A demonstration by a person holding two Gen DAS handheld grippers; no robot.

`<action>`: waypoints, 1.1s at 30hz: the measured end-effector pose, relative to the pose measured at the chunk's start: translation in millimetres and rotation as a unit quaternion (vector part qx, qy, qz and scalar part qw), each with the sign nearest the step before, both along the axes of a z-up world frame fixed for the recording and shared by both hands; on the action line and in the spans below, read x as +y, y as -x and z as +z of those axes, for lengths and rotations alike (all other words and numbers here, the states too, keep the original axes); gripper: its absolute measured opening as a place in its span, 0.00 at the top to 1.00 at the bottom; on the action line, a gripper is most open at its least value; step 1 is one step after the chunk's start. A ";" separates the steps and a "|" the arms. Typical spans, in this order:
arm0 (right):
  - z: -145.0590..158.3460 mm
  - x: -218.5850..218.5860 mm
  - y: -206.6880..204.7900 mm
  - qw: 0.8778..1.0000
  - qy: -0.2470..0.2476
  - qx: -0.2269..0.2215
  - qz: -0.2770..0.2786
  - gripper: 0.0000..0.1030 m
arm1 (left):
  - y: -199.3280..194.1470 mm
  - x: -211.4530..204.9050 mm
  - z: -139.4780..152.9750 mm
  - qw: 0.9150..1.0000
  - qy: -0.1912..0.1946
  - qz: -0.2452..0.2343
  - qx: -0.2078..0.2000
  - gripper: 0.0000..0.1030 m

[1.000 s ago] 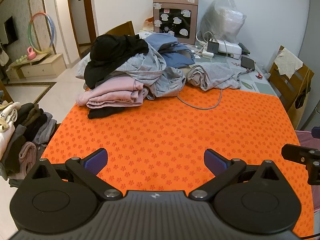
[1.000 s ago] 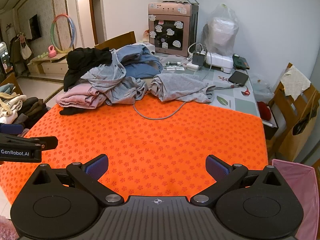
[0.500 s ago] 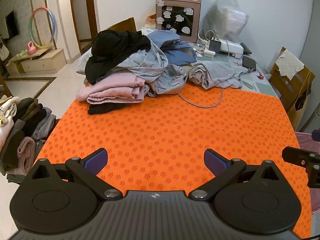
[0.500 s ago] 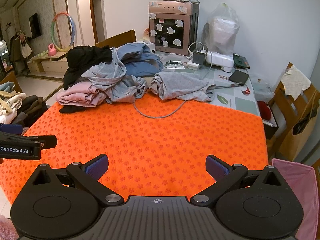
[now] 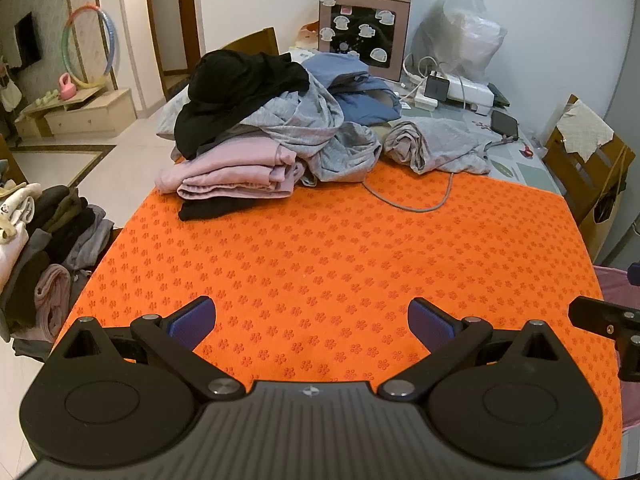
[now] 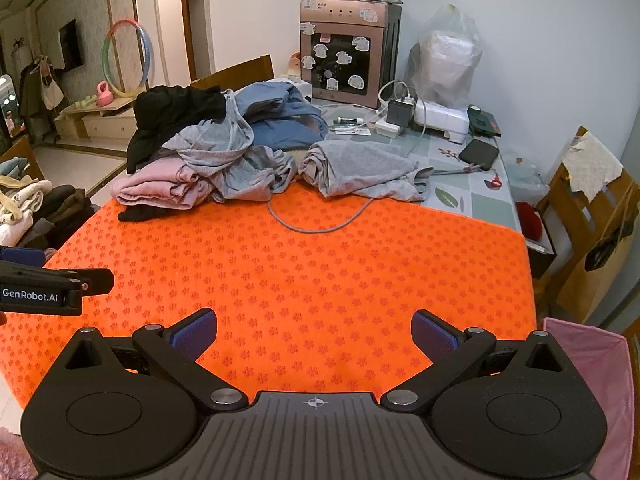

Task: Fold clothes

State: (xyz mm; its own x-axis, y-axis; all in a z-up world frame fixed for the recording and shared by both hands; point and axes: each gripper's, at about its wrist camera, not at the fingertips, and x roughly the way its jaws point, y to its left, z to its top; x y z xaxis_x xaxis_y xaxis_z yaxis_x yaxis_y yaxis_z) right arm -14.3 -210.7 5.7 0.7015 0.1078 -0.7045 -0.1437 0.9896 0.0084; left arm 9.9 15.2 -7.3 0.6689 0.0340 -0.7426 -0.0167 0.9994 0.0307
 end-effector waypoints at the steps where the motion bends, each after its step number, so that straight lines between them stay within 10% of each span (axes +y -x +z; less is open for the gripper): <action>1: 0.1 0.3 0.0 1.000 0.000 0.000 0.000 0.00 | -0.1 0.1 -0.1 1.000 0.000 0.000 0.000 0.00; 33: -1.2 5.9 -6.4 1.000 0.005 0.007 0.008 0.00 | -5.6 4.1 -2.1 1.000 0.002 0.003 0.008 0.00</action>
